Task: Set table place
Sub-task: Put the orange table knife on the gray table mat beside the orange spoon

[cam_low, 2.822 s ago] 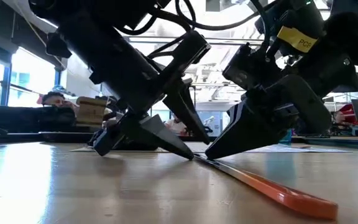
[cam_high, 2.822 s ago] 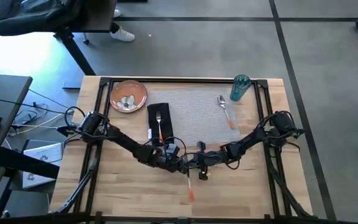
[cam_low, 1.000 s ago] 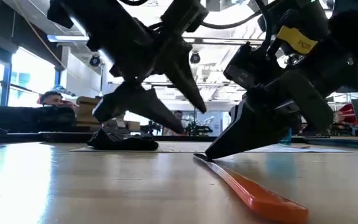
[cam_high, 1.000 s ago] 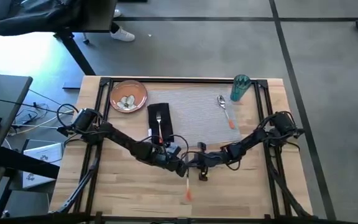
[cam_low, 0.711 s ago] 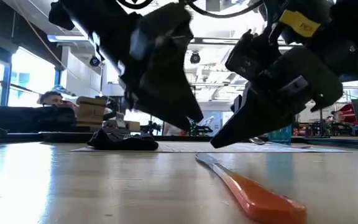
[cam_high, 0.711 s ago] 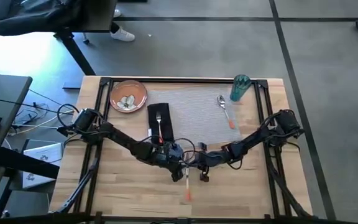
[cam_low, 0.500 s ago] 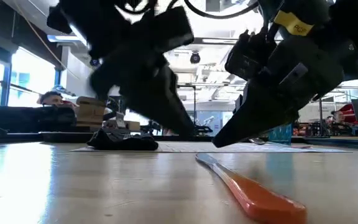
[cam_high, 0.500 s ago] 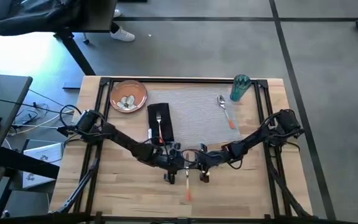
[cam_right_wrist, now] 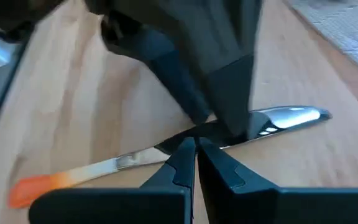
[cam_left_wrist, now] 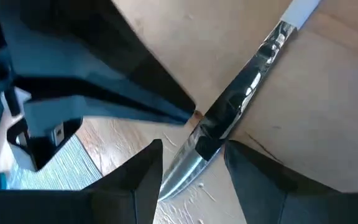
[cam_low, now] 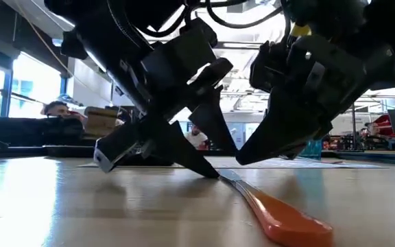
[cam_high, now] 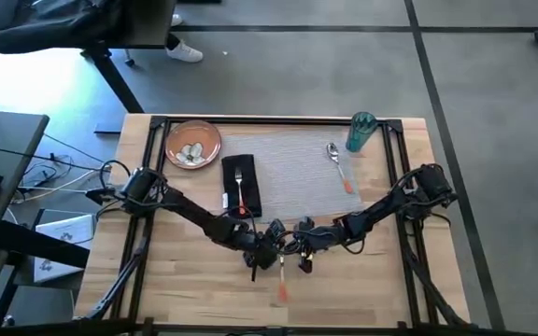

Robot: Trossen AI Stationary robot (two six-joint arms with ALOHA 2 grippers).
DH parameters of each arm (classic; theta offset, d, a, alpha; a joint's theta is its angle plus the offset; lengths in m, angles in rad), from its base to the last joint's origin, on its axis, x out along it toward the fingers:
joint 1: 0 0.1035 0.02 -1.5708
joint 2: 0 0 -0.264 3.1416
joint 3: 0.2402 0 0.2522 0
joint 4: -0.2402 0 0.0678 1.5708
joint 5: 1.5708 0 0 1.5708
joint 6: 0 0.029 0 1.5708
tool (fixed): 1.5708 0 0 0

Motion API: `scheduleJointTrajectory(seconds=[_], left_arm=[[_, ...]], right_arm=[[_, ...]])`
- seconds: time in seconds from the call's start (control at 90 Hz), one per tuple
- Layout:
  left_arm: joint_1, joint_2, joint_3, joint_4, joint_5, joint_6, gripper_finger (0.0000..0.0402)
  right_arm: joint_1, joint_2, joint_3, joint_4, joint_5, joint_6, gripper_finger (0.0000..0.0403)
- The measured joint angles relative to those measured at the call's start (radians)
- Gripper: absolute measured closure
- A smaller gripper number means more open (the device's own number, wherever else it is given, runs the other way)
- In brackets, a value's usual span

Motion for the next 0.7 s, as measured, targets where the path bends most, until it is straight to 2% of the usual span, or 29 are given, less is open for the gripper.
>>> scheduleJointTrajectory(seconds=[0.1,0.333,0.7], left_arm=[[0.021,0.009,0.0,0.004,0.064,0.035,0.0239],[0.036,0.018,0.0,0.019,0.09,0.092,0.0239],[0.04,0.02,-0.002,0.05,0.11,0.091,0.0239]], right_arm=[[0.0,0.001,0.0,-0.026,0.003,0.001,0.0403],[0.0,0.01,0.001,-0.049,0.042,0.014,0.0403],[0.0,0.046,0.003,-0.018,0.078,-0.021,0.0403]])
